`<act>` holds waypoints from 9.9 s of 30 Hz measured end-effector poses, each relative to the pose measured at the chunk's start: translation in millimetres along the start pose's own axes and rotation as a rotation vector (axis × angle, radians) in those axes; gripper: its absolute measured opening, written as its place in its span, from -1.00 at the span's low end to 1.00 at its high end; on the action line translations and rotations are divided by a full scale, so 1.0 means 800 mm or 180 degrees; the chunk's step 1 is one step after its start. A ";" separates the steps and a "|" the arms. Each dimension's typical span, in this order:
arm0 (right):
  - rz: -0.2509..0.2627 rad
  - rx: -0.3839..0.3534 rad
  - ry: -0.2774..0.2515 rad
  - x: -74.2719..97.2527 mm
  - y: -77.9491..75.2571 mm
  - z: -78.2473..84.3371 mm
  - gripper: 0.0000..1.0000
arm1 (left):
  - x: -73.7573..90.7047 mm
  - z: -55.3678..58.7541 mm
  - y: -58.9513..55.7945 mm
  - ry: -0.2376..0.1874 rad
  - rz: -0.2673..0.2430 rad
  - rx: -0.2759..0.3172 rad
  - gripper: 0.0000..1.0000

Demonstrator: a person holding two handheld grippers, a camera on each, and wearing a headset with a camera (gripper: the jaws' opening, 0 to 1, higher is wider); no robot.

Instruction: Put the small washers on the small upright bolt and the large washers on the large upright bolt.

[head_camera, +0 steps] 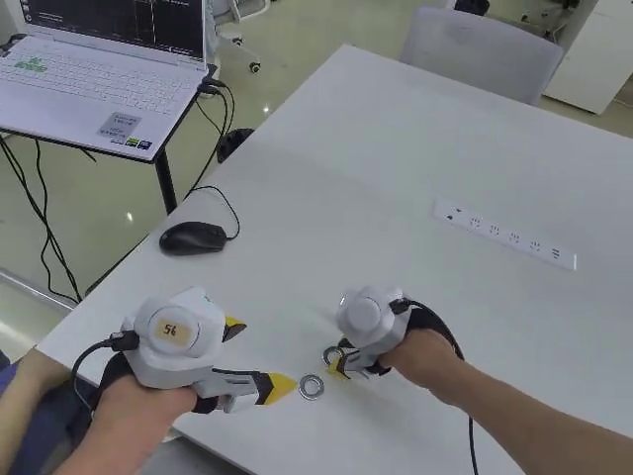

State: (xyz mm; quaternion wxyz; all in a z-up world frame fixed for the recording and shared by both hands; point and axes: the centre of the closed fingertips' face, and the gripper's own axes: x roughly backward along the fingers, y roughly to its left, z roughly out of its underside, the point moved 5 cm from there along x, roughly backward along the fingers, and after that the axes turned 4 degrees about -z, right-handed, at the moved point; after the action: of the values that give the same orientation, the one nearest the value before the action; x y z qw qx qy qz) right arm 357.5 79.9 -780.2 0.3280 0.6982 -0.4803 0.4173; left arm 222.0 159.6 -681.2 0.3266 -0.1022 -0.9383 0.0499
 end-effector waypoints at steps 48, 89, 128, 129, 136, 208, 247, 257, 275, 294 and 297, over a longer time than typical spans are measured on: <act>0.0468 -0.0156 -0.0185 0.099 -0.014 -0.019 -0.55 | 0.001 -0.002 -0.005 -0.0024 0.0021 -0.0020 0.28; 0.0470 -0.0333 -0.0086 0.080 -0.064 -0.032 -0.54 | 0.001 -0.001 0.000 -0.0009 0.0006 0.0001 0.29; 0.0368 -0.0490 0.0116 0.028 -0.065 -0.007 -0.53 | 0.001 0.009 0.003 0.0044 -0.0011 0.0044 0.29; 0.0357 -0.0511 0.0134 0.026 -0.065 -0.005 -0.53 | 0.000 0.009 0.003 0.0044 -0.0009 0.0044 0.29; 0.0369 -0.0499 0.0123 0.029 -0.065 -0.004 -0.51 | -0.002 0.006 0.002 0.0038 0.0010 0.0030 0.29; -0.0266 0.0033 0.0004 -0.011 0.061 -0.019 -0.34 | 0.005 0.002 -0.011 0.0005 0.0060 -0.0063 0.29; -0.0021 0.0148 0.0085 0.001 0.060 0.001 -0.53 | 0.003 0.000 -0.015 -0.0004 0.0078 -0.0055 0.28; 0.0069 -0.0167 -0.0013 0.022 0.045 0.019 -0.53 | 0.003 0.001 -0.011 -0.0004 0.0065 -0.0038 0.28; 0.0461 -0.0435 -0.0237 0.093 -0.011 0.019 -0.53 | 0.000 0.000 -0.012 -0.0014 0.0076 -0.0035 0.28; 0.0576 -0.0284 -0.0288 0.115 -0.061 -0.029 -0.53 | 0.002 0.001 -0.013 -0.0013 0.0074 -0.0027 0.29; 0.0548 -0.0265 -0.0257 0.110 -0.062 -0.033 -0.53 | 0.003 0.001 -0.012 -0.0007 0.0072 -0.0024 0.29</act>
State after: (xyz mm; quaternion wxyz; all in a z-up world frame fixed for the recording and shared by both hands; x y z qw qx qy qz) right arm 414.4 83.8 -692.2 0.3001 0.6564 -0.5682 0.3952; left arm 218.1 150.6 -679.1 0.3246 -0.1139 -0.9376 0.0502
